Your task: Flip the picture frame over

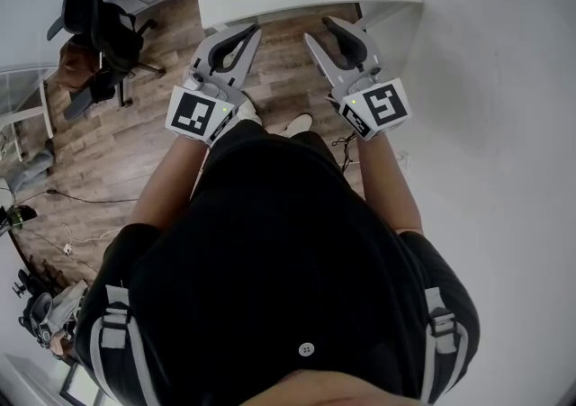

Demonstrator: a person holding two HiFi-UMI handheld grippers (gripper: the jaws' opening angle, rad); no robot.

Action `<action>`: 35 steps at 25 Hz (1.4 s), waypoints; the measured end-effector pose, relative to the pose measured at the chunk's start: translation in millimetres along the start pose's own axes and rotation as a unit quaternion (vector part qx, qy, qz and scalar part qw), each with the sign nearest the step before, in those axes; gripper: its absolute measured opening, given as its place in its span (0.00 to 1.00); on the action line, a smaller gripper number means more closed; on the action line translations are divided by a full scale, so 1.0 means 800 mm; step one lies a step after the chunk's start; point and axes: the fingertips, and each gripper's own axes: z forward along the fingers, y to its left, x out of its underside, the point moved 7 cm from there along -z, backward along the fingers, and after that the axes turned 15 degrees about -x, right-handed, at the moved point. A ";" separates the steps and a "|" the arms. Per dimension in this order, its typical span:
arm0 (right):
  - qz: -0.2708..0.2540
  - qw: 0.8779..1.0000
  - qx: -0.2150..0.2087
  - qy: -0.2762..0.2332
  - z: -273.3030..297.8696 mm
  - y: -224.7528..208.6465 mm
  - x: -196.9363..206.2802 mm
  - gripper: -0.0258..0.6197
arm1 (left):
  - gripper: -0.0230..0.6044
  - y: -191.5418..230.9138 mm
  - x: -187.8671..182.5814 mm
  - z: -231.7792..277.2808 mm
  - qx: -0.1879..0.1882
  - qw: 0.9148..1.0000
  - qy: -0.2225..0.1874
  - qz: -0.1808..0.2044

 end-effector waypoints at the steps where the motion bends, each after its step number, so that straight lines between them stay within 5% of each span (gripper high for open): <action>1: 0.000 1.000 0.000 0.001 -0.003 0.000 0.001 0.30 | 0.04 -0.004 0.001 0.000 0.000 1.000 0.000 0.001; 12: -0.006 1.000 0.003 -0.004 -0.043 -0.011 0.001 0.52 | 0.04 -0.046 -0.007 0.012 -0.002 1.000 -0.006 0.012; 23: -0.011 1.000 0.005 -0.003 -0.068 -0.029 0.001 0.60 | 0.04 -0.075 -0.007 0.026 -0.012 1.000 -0.005 0.015; 35: -0.004 0.999 0.027 0.016 -0.009 -0.088 0.004 0.60 | 0.04 -0.003 0.013 0.091 -0.003 1.000 -0.002 -0.001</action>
